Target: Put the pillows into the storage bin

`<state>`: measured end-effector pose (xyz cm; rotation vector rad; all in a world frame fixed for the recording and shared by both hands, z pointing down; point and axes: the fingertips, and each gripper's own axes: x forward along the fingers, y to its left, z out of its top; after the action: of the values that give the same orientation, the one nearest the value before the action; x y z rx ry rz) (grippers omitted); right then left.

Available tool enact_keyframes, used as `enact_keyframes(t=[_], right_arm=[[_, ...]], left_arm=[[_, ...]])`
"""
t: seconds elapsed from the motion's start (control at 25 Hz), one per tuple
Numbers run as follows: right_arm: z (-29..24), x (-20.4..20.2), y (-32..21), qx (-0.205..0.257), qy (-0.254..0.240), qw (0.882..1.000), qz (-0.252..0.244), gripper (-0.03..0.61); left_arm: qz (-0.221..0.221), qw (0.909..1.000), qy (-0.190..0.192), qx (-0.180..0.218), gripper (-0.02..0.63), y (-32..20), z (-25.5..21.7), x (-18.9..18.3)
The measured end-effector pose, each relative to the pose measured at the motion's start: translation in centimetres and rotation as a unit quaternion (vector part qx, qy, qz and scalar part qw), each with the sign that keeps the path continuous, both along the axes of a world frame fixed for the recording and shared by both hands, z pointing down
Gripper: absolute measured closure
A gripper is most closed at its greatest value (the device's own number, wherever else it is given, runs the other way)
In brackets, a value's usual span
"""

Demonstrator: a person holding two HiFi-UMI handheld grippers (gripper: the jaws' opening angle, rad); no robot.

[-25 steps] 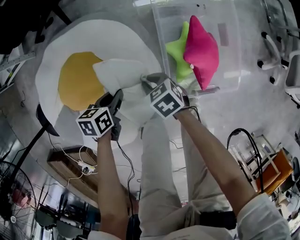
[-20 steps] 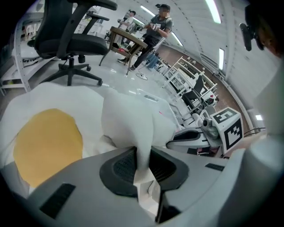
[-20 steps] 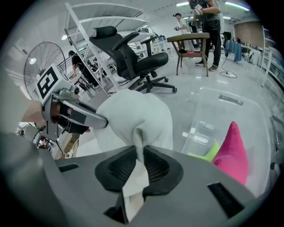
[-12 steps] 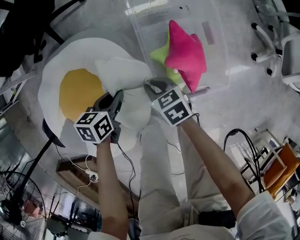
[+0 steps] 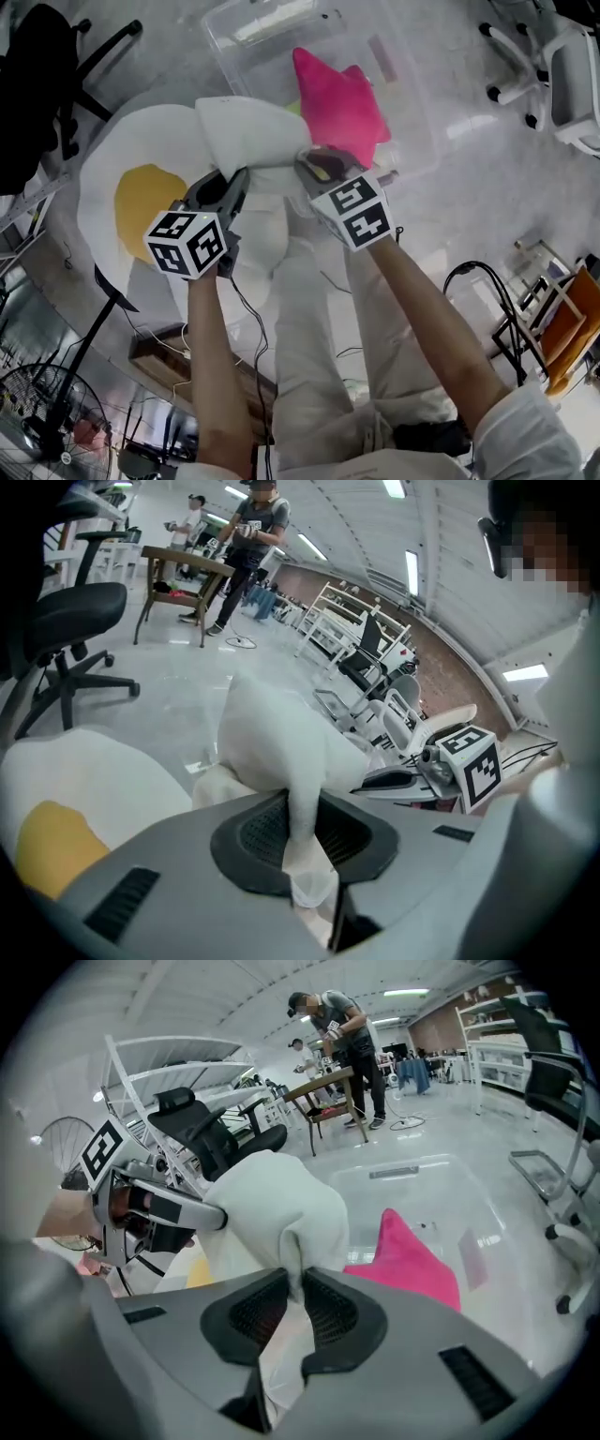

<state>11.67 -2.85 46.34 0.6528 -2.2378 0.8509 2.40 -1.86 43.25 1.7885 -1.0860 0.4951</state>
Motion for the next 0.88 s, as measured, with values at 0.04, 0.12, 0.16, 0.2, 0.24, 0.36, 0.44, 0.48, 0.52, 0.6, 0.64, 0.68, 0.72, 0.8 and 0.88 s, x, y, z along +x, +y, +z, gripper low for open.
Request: enact_keyframes(t=[0.04,0.12,0.16,0.2,0.24,0.36,0.44,0.48,0.52,0.6,0.64,0.68,0.72,0.8,0.88], right_arm=[[0.0,0.8,-0.3,-0.003,-0.003,1.000,0.009,0.509],[-0.1,2.3,-0.9,-0.013,-0.013,1.000,0.024,0.509],[-0.1,3.1,-1.2,-0.017,-0.020,0.999,0.031,0.508],[-0.2,3.9,-1.5,-0.019,-0.026,0.999,0.038,0.508],[-0.3,4.7,-1.8,-0.019,-0.032,0.998,0.046,0.506],[-1.0,6.8,-2.7,-0.014,-0.051,0.996,0.076,0.506],[-1.1,8.3,-3.3,-0.015,-0.057,0.994,0.095,0.506],[-1.0,9.0,-3.4,-0.016,-0.058,0.993,0.104,0.505],[-0.9,9.8,-3.6,-0.018,-0.057,0.992,0.112,0.505],[-0.7,11.2,-3.9,-0.021,-0.057,0.990,0.128,0.503],[-0.6,12.0,-4.1,-0.022,-0.058,0.989,0.135,0.502],[-0.5,12.7,-4.3,-0.023,-0.058,0.988,0.143,0.502],[-0.4,13.5,-4.5,-0.024,-0.058,0.987,0.151,0.501],[-0.1,15.2,-4.9,-0.026,-0.056,0.984,0.167,0.500],[0.2,17.1,-5.5,-0.024,-0.049,0.981,0.185,0.498]], left_arm=[[0.011,0.9999,-0.002,0.002,0.535,-0.6,-0.1,0.8],[0.031,0.9995,-0.006,0.004,0.535,-1.6,-0.2,2.3],[0.043,0.9990,-0.008,0.005,0.535,-2.1,-0.2,3.1],[0.055,0.9984,-0.009,0.006,0.535,-2.7,-0.4,3.9],[0.068,0.9976,-0.009,0.008,0.535,-3.2,-0.6,4.7],[0.096,0.9952,-0.011,0.018,0.535,-5.0,-1.4,7.0],[0.113,0.9933,-0.013,0.022,0.535,-6.0,-1.8,8.6],[0.123,0.9921,-0.014,0.022,0.535,-6.4,-1.8,9.4],[0.133,0.9908,-0.015,0.022,0.535,-6.6,-1.9,10.3],[0.148,0.9887,-0.012,0.020,0.535,-7.1,-1.9,11.9],[0.154,0.9878,-0.009,0.020,0.535,-7.4,-1.9,12.6],[0.159,0.9871,-0.007,0.020,0.535,-7.7,-1.8,13.4],[0.164,0.9863,-0.004,0.019,0.535,-7.9,-1.7,14.3],[0.173,0.9847,0.003,0.018,0.535,-8.5,-1.5,16.0],[0.181,0.9832,0.013,0.016,0.534,-9.0,-1.2,17.9]])
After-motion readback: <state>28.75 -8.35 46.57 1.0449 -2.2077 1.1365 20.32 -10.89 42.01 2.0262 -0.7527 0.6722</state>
